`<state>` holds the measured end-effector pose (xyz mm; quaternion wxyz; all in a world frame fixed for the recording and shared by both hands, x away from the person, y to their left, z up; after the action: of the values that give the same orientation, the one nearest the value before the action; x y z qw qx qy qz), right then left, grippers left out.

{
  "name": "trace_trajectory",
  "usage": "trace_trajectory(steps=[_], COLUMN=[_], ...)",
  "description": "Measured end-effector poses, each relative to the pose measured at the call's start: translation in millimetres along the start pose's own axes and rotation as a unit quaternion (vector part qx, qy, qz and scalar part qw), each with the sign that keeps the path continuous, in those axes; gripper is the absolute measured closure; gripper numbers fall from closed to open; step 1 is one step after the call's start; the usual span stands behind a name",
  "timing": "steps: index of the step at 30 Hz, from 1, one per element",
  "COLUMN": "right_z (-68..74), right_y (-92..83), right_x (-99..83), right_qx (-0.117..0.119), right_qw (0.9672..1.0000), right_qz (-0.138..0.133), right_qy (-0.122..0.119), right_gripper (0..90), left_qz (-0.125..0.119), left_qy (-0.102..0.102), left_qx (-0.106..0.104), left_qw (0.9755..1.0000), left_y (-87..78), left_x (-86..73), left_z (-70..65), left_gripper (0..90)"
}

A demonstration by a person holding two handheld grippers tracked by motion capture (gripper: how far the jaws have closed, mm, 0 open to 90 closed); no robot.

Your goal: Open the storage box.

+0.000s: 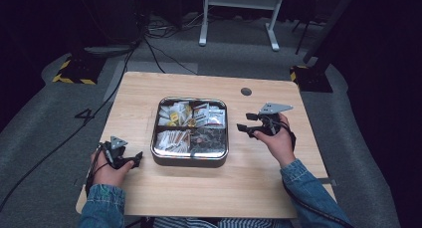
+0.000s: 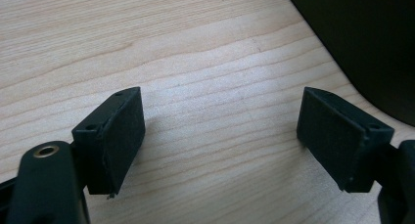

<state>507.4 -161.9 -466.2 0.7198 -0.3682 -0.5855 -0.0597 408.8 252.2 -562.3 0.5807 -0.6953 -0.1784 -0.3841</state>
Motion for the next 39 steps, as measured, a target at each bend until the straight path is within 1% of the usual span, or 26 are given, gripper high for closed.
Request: trace_trajectory(steps=[8,11,16,20,22,24,28,30,32,37,39], right_z=[15.7,22.0,27.5,36.2,42.1,47.1,57.3,59.1,60.5,66.8,67.6], right_y=[4.7,6.4,9.4,15.1,19.3,24.7,36.4,43.0,49.7,61.8,67.0], right_x=[13.7,18.8,23.3,34.7,42.3,48.6,57.7,58.8,60.5,64.8,65.8], right_qx=[0.022,0.031,0.043,0.058,0.065,0.068,0.078,0.074,0.070,0.085,0.085], right_qw=[0.9996,0.9993,0.9988,0.9978,0.9970,0.9965,0.9949,0.9952,0.9957,0.9944,0.9943], right_qz=[-0.011,-0.009,-0.005,-0.007,-0.010,-0.008,-0.001,0.009,0.010,0.018,0.023], right_qy=[-0.010,-0.021,-0.023,-0.033,-0.040,-0.048,-0.064,-0.062,-0.060,-0.060,-0.060], right_gripper=[34.1,33.8,33.9,32.3,31.8,30.3,30.1,28.9,27.3,26.2,25.4], left_qz=[-0.001,-0.002,-0.002,-0.002,0.000,0.000,0.001,0.000,0.001,0.001,0.001], left_qy=[0.001,0.002,0.002,0.003,0.003,0.003,0.003,0.003,0.003,0.004,0.003], left_qx=[-0.001,-0.002,-0.003,-0.002,-0.003,-0.004,-0.005,-0.005,-0.006,-0.005,-0.006], left_qw=[1.0000,1.0000,1.0000,1.0000,1.0000,1.0000,1.0000,1.0000,1.0000,1.0000,1.0000], left_y=[-0.1,-0.1,-0.2,-0.2,-0.4,-0.3,-0.3,-0.1,0.0,0.1,0.1], left_x=[-0.2,-0.2,-0.4,-0.3,-0.4,-0.4,-0.4,-0.3,-0.2,-0.2,-0.2], left_z=[-0.2,-0.2,-0.2,0.1,-0.1,-0.2,-0.1,-0.1,-0.2,-0.1,-0.2], left_gripper=[18.5,18.1,18.1,18.1,18.1,18.0,17.8,17.8,17.7,17.7,17.7])
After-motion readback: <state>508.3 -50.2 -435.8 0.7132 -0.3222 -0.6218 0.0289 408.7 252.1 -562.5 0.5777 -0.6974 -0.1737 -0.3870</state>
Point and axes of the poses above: each handheld gripper's, and its own axes: y roughly forward along the jaws, x roughly out of its top, z roughly to its left, the point moved 8 cm from there along y, roughly forward along the jaws, and after that the axes turned 4 degrees about -z, right-handed, at the moved point
